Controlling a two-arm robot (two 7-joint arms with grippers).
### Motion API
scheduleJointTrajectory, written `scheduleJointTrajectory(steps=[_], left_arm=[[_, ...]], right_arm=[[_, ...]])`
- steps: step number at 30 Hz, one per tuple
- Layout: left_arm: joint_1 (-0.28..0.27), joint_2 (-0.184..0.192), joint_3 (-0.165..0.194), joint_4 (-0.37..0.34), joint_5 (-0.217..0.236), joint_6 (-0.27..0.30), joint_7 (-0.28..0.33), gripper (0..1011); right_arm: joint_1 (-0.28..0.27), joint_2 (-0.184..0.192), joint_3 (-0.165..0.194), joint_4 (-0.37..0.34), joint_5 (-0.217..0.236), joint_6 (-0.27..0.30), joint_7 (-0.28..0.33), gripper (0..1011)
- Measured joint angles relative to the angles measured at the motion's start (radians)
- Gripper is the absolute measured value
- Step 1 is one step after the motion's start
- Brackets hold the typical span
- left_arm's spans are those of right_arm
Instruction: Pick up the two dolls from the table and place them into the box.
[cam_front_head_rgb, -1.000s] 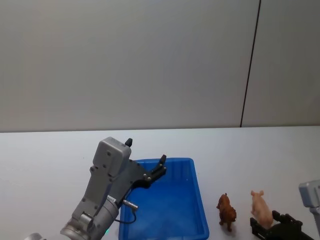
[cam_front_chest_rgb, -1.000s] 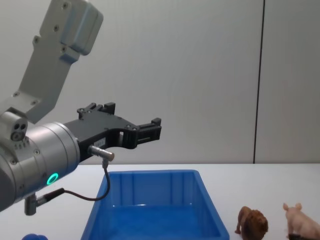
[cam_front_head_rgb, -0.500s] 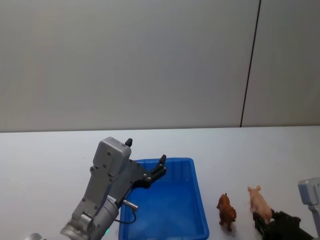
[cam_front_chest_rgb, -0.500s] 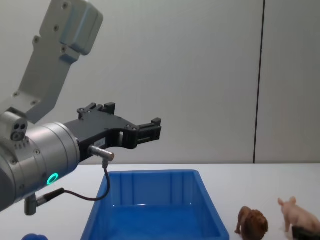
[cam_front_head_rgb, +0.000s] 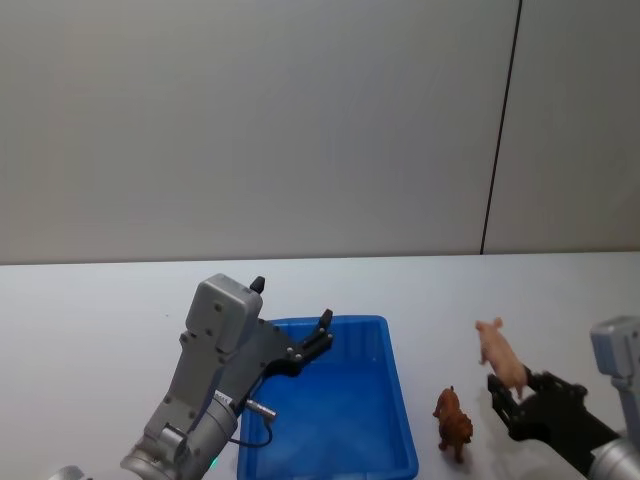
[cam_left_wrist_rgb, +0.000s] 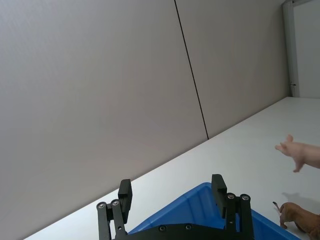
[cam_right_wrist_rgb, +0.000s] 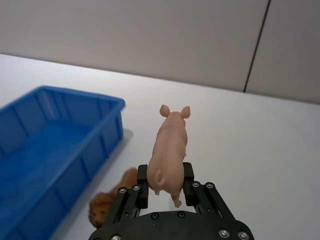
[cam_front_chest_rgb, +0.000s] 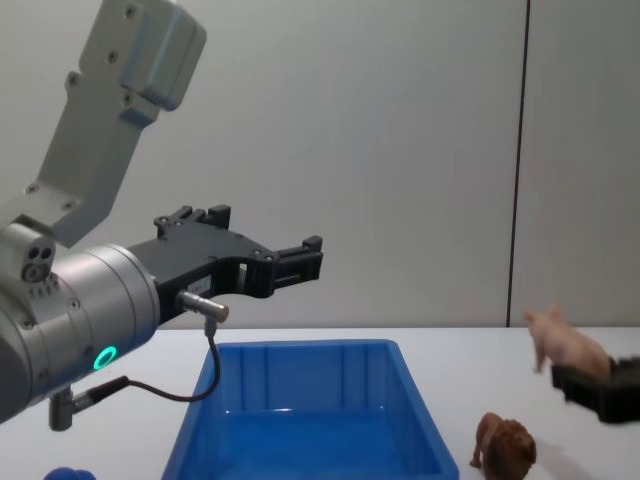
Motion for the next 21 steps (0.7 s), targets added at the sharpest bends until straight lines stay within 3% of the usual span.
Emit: scheduleJointTrajectory(steps=[9,21], left_arm=[[0.000,0.000,0.000,0.000,0.000,0.000,0.000,1002],[0.000,0.000,0.000,0.000,0.000,0.000,0.000,1001]], right_arm=[[0.042,-0.020,-0.014,-0.025,-0.019,0.010,0.078,373],[0.132,-0.094,-0.071,0.015,-0.066,0.101,0.197,373]])
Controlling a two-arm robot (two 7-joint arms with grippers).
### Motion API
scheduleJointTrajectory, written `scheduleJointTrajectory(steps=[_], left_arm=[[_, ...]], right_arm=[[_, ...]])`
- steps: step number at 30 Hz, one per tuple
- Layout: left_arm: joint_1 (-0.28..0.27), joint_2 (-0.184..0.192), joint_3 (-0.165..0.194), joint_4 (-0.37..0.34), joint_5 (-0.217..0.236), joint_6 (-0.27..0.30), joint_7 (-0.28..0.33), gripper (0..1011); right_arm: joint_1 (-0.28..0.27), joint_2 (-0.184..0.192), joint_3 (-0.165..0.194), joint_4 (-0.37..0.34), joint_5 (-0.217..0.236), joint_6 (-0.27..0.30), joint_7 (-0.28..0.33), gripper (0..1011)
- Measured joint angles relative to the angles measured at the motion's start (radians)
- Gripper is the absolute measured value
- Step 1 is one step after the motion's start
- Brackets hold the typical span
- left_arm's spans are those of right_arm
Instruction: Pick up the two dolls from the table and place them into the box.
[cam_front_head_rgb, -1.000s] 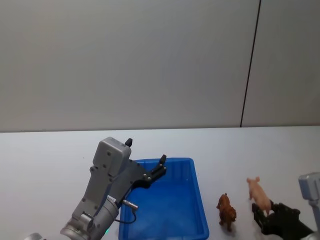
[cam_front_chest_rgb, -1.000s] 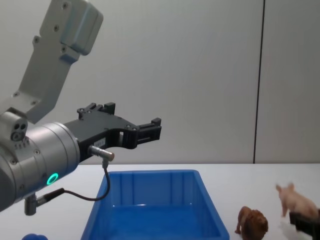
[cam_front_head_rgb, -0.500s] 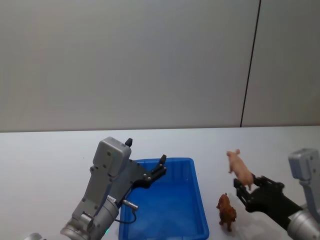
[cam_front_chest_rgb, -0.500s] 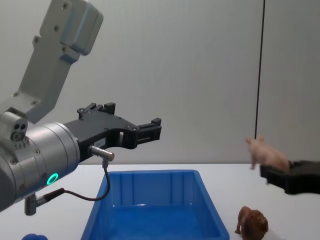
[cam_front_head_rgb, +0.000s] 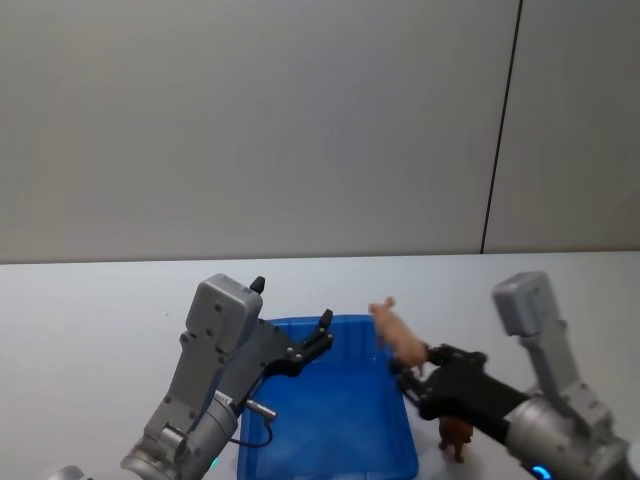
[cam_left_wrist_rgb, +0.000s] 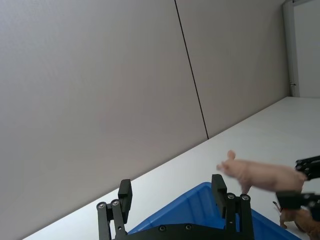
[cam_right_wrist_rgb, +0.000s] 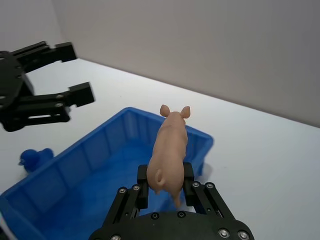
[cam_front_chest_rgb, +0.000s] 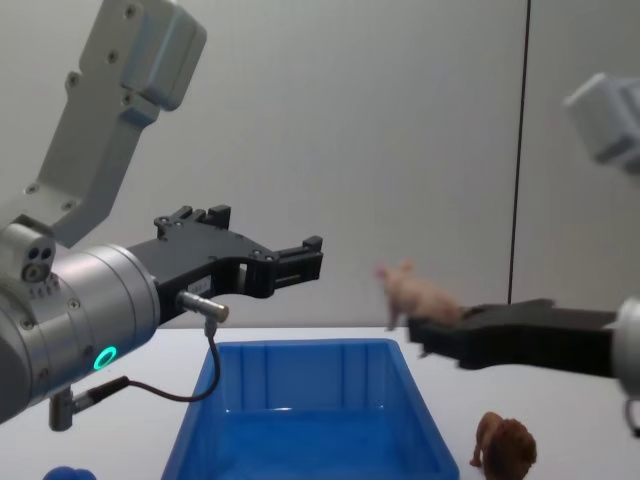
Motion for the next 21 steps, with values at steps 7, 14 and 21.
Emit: scheduleJointTrajectory(steps=[7,14,21], left_arm=[[0.000,0.000,0.000,0.000,0.000,0.000,0.000,1002],[0.000,0.000,0.000,0.000,0.000,0.000,0.000,1001],[0.000,0.000,0.000,0.000,0.000,0.000,0.000,1001]], right_arm=[[0.033,-0.036,-0.033,0.037,-0.027,0.035,0.042,546],[0.047,-0.050,-0.047,0.053,-0.038,0.052,0.058,778],[0.041,-0.037,-0.041,0.046,-0.037,0.046,0.051,939]])
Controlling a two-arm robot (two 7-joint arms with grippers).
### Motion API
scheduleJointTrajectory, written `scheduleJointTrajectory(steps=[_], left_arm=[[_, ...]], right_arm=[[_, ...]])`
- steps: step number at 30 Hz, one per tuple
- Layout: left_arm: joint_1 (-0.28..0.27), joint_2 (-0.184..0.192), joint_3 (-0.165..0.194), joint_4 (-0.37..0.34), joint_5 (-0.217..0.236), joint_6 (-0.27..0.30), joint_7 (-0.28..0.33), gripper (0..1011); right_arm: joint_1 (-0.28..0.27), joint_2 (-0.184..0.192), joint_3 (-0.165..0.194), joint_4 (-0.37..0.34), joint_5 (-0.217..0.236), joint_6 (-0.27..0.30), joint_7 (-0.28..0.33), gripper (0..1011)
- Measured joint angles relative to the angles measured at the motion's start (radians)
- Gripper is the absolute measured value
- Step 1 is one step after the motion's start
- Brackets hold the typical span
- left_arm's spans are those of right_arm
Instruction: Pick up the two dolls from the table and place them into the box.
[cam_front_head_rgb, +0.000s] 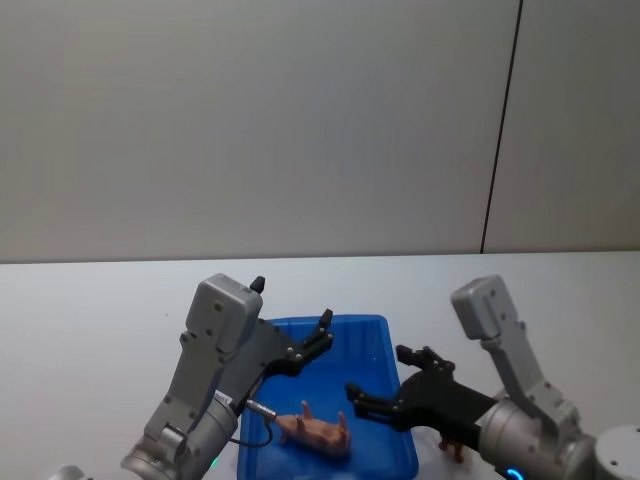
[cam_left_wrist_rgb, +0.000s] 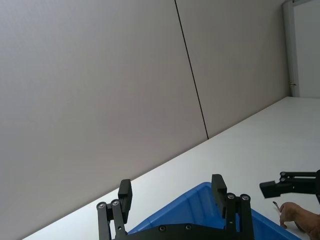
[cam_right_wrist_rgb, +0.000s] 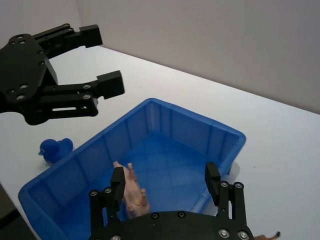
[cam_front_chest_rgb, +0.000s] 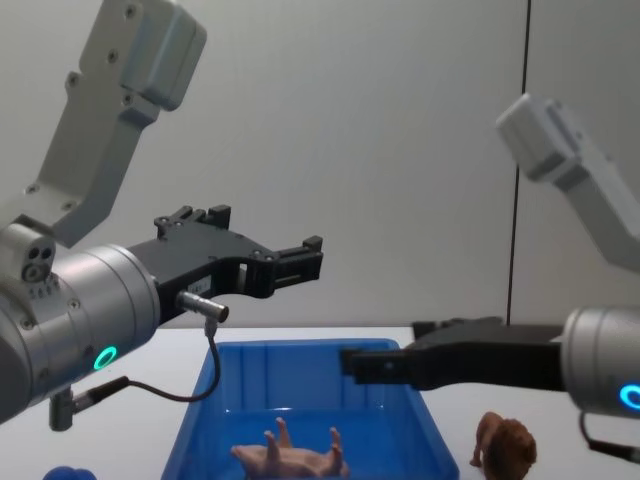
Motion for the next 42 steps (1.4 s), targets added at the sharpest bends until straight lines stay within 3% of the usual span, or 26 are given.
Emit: scheduleJointTrajectory(steps=[3,16,26,42], left_arm=[[0.000,0.000,0.000,0.000,0.000,0.000,0.000,1001],[0.000,0.000,0.000,0.000,0.000,0.000,0.000,1001],[0.000,0.000,0.000,0.000,0.000,0.000,0.000,1001],[0.000,0.000,0.000,0.000,0.000,0.000,0.000,1001]], right_arm=[[-0.014,0.016,0.010,-0.016,0.009,-0.011,-0.016,1001],[-0.095,0.092,0.053,-0.089,0.055,-0.046,-0.091,1001],[-0.142,0.133,0.076,-0.116,0.097,-0.026,-0.126,1001],[-0.132,0.132,0.071,-0.038,0.093,0.006,-0.112,1001]])
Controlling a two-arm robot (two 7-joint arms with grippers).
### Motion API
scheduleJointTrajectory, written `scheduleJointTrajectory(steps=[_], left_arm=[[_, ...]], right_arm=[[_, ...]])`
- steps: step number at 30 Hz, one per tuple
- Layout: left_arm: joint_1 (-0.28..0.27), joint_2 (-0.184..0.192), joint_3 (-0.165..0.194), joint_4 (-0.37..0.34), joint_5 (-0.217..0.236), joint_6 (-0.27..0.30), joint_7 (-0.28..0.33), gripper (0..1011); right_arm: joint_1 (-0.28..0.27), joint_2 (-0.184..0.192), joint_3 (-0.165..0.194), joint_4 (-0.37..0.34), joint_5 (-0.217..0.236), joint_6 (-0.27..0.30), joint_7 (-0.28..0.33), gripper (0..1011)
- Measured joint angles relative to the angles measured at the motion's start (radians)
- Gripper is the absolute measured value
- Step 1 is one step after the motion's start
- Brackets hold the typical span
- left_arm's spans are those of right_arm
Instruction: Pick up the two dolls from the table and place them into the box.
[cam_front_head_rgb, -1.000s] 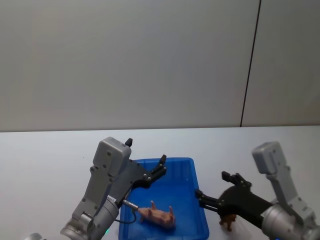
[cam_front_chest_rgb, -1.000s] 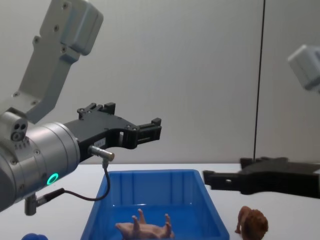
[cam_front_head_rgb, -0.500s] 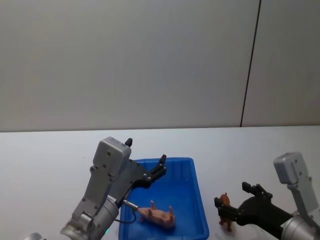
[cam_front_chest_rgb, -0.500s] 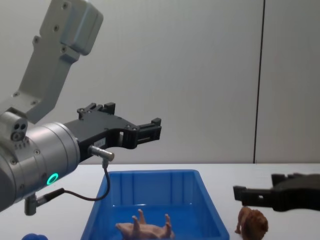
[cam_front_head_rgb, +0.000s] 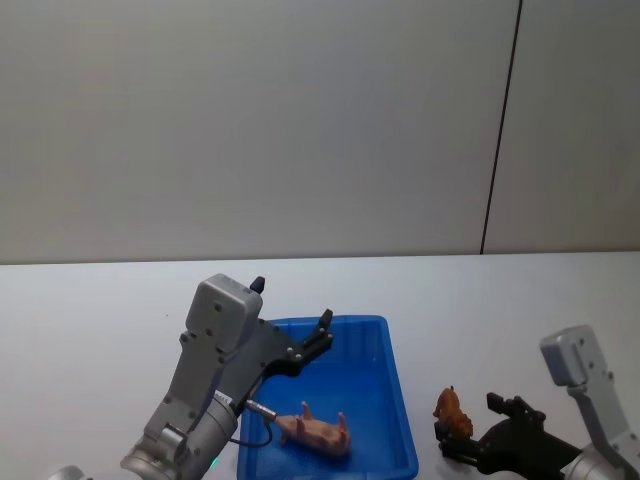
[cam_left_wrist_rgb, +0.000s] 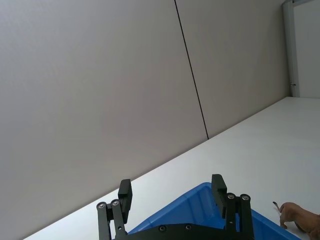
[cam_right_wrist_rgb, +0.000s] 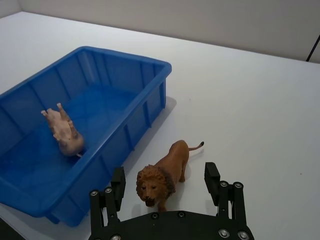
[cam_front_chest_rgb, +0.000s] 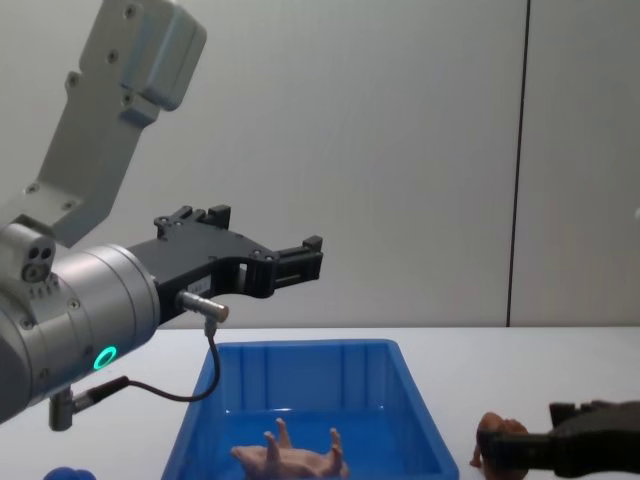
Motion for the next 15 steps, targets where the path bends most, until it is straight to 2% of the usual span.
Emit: scheduleJointTrajectory(steps=[7,8,13,14,15], left_arm=[[0.000,0.000,0.000,0.000,0.000,0.000,0.000,1001],[0.000,0.000,0.000,0.000,0.000,0.000,0.000,1001],[0.000,0.000,0.000,0.000,0.000,0.000,0.000,1001],[0.000,0.000,0.000,0.000,0.000,0.000,0.000,1001],[0.000,0.000,0.000,0.000,0.000,0.000,0.000,1001]], right_arm=[[0.017,-0.012,-0.008,0.038,-0.008,0.004,0.007,855],[0.021,-0.016,-0.009,0.047,-0.008,0.004,0.007,795],[0.032,-0.025,-0.013,0.068,-0.008,-0.005,0.007,675],[0.033,-0.026,-0.013,0.070,-0.008,-0.006,0.006,601],[0.034,-0.027,-0.013,0.071,-0.008,-0.008,0.005,601]])
